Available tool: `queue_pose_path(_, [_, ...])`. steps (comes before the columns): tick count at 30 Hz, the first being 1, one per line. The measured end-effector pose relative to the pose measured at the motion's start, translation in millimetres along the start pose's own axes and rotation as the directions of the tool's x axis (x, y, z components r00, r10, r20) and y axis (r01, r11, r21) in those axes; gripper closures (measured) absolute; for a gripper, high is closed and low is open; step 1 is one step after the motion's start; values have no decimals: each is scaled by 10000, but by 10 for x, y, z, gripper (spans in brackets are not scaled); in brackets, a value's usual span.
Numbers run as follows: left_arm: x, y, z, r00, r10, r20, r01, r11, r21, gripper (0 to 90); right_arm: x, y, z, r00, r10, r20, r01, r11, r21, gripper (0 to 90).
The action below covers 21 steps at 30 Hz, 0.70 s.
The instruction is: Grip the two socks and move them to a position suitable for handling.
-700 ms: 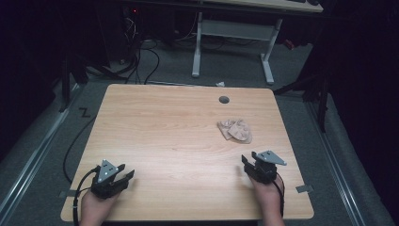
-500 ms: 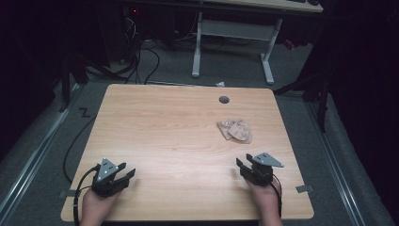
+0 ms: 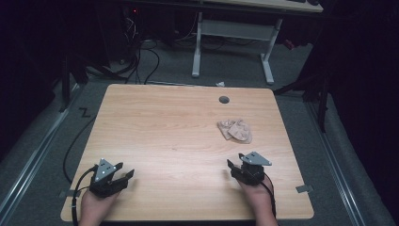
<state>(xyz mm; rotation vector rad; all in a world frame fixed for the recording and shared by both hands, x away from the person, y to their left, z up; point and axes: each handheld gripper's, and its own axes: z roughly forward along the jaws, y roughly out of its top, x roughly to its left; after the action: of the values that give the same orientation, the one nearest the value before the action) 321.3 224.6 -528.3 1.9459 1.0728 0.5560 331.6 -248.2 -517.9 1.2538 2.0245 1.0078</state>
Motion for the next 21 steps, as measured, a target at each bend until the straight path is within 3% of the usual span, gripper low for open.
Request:
queue_pose_path(5, [-9, 0, 14, 9999, 65, 83, -66, 9999, 81, 447, -3, 36, -17, 9969, 363, -694, -369, 9993, -72, 391])
queue_pose_path(7, [-14, 2, 14, 9999, 75, 93, -76, 9999, 73, 445, -3, 40, -27, 9965, 317, -771, -329, 9994, -142, 361])
queue_pose_path(13, [-13, 1, 10, 9999, 85, 73, -86, 9999, 60, 444, 27, 41, -40, 9992, 32, -405, -43, 9996, -268, 286])
queue_pose_path(21, [-7, 4, 2, 9999, 100, 54, -100, 9999, -8, 440, -12, 60, -37, 9993, 220, -300, -230, 9992, -336, 280])
